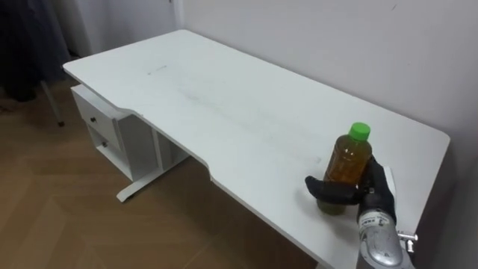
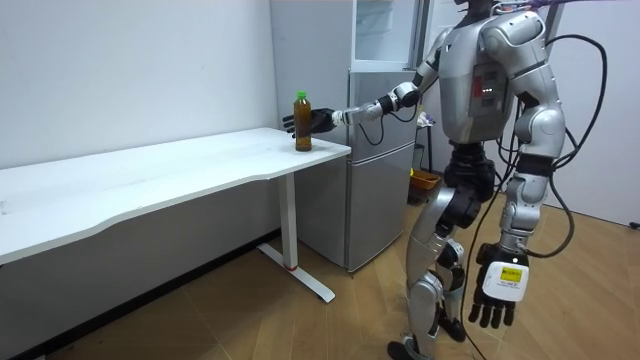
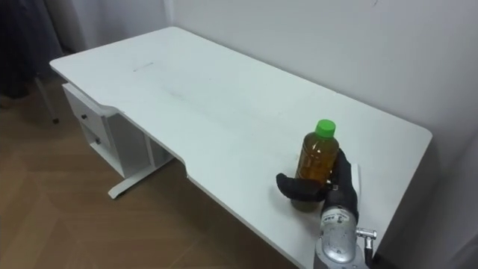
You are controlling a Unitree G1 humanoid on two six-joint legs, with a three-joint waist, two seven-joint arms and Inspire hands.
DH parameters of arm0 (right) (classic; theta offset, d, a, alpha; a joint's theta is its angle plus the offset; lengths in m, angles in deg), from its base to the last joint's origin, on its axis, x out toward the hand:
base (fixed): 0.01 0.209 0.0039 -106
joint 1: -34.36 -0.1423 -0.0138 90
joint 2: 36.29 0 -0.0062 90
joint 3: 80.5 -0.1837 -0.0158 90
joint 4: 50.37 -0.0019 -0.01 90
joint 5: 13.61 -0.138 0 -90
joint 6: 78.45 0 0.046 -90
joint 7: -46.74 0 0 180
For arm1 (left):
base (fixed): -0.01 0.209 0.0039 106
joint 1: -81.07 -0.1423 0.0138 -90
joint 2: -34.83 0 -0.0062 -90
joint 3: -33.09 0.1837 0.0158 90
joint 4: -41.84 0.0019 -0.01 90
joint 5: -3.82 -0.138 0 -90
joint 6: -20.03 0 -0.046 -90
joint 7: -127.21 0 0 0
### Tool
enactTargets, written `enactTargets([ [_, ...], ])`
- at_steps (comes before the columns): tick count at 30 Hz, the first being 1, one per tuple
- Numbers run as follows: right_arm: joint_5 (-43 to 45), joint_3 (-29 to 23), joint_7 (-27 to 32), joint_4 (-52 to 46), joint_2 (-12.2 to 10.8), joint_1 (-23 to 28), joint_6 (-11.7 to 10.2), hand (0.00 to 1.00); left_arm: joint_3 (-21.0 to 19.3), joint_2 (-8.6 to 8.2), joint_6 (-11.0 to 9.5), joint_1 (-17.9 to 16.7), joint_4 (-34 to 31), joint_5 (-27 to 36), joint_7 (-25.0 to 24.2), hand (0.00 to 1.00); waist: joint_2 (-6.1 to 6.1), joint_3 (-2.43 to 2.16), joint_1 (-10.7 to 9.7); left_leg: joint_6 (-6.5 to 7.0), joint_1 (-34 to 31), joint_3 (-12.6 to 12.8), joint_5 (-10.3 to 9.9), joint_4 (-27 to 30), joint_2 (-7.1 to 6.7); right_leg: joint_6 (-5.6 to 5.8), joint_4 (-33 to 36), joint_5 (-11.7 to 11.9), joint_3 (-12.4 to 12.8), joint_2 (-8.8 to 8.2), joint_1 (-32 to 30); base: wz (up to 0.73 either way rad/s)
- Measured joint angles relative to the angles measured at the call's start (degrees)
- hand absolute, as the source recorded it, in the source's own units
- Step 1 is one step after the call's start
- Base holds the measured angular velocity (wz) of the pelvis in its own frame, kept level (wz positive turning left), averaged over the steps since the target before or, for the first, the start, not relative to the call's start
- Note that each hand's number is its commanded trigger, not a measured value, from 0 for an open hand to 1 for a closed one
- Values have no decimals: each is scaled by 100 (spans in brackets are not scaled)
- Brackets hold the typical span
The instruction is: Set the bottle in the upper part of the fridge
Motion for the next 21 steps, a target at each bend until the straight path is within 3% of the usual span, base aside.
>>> enactTargets([
  [13, -860, -32, -529, 41, 50, -129, 4, 100, -5, 50, -97, -12, -61, 435, 3, 0, 45, 28, 7, -2, -148, -4, -2, 91, 5, -15, 3, 11, -48, 16, -90, 1],
  [19, -856, -49, -1135, 8, 122, -103, 77, 100, -89, 51, -196, -92, 17, 431, -173, 0, 50, 27, -72, 0, -92, 91, -2, 82, 19, -14, -9, 11, 72, 14, -81, -5],
  [21, -835, -49, -1258, -255, 166, -4, 195, 100, -155, 17, -216, -126, 30, 429, -175, 0, 52, 26, -95, 5, -28, 183, -5, 61, 36, -14, -9, 11, 189, 17, -82, -22],
])
